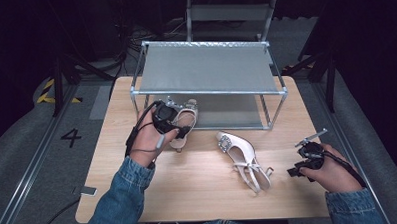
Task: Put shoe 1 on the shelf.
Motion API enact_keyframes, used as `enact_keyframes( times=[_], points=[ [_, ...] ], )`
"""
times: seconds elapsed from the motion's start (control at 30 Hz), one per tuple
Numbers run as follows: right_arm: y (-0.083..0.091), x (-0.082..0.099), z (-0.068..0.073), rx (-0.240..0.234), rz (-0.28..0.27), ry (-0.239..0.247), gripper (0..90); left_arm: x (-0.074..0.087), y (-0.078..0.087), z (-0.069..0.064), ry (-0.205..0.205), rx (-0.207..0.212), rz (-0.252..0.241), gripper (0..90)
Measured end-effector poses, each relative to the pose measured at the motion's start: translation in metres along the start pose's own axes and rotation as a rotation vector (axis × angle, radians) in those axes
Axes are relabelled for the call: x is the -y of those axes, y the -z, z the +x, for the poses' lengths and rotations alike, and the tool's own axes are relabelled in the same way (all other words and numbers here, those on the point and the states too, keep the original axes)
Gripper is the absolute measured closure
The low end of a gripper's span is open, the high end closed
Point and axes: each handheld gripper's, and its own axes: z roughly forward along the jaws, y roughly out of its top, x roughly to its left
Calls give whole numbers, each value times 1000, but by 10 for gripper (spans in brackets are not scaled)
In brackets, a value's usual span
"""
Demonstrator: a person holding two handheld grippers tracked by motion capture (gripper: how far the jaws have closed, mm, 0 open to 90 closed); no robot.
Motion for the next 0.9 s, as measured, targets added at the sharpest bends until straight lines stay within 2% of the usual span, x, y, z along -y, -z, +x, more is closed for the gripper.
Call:
enact_keyframes(
  times=[0.03,0.1,0.13,0.2,0.3,0.37,0.4,0.43,0.47,0.53,0.57,0.67,0.73,0.8,0.9],
  points=[
    [0,0,0,0,0,0,563,1,3,-1,-2,3,6,312],
    [-1,-2,0,0,2,10,559,8,12,-2,-23,19,63,299],
    [-1,-2,0,0,2,10,559,8,12,-2,-23,19,63,295],
    [-2,-6,1,2,0,19,558,18,19,-2,-37,10,108,287],
    [-3,-10,2,-10,-6,29,557,24,23,0,-32,-4,110,290],
    [-3,-10,2,-14,-3,29,557,30,23,3,-39,-14,138,287],
    [-4,-12,2,-5,5,32,558,36,20,6,-54,-25,180,287],
    [-4,-12,2,-5,5,32,558,36,20,6,-54,-25,180,293],
    [-5,-14,1,-2,5,36,558,41,15,7,-58,-32,217,300],
    [-5,-14,2,-5,1,37,558,43,10,6,-54,-32,236,303],
    [-5,-15,2,-7,0,39,558,45,7,6,-52,-17,244,304],
    [-6,-16,2,-8,1,44,557,49,-6,6,-65,-4,281,317],
    [-6,-16,2,-10,4,43,557,52,-12,7,-74,9,271,320],
    [-6,-16,1,-9,4,41,557,54,-16,8,-80,16,272,363],
    [-7,-16,0,-8,6,37,559,57,-24,8,-86,28,260,362]
  ],
)
